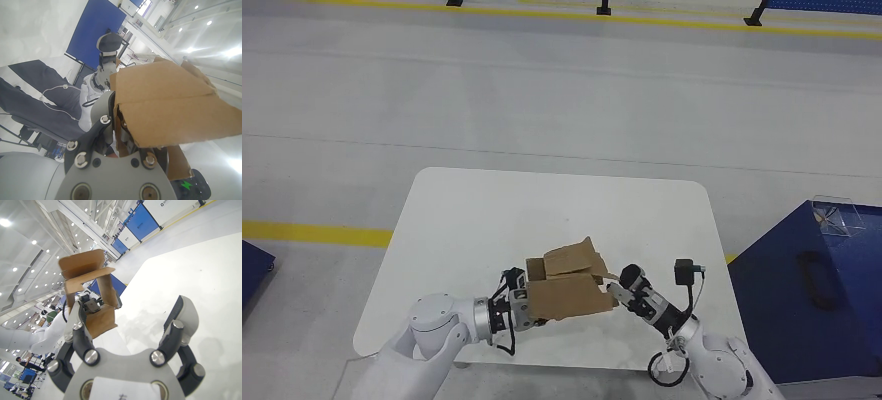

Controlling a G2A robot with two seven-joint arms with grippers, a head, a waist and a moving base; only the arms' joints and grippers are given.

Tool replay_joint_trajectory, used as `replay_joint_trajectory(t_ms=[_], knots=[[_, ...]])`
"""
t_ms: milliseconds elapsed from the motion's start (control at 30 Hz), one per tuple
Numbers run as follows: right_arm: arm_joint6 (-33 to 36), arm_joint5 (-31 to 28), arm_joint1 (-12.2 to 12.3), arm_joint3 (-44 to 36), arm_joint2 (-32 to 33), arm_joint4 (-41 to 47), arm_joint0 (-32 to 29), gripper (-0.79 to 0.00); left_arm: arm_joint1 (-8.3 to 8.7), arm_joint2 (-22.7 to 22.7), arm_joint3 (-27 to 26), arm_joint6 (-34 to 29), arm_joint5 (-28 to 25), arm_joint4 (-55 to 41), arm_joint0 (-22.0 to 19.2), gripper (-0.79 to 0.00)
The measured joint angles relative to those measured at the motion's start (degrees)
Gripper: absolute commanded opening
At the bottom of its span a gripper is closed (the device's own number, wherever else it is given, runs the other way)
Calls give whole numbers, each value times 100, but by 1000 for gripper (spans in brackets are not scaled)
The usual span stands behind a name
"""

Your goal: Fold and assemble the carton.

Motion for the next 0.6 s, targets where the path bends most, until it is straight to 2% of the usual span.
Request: replay_joint_trajectory(t_ms=[433,600], knots=[[-121,165,-82,290,-274,-259,291,0,68,13,-221,-626,-572,307,121,-785],[-155,172,-102,256,-315,-271,301,0,93,-24,-263,-687,-628,340,163,-785]])
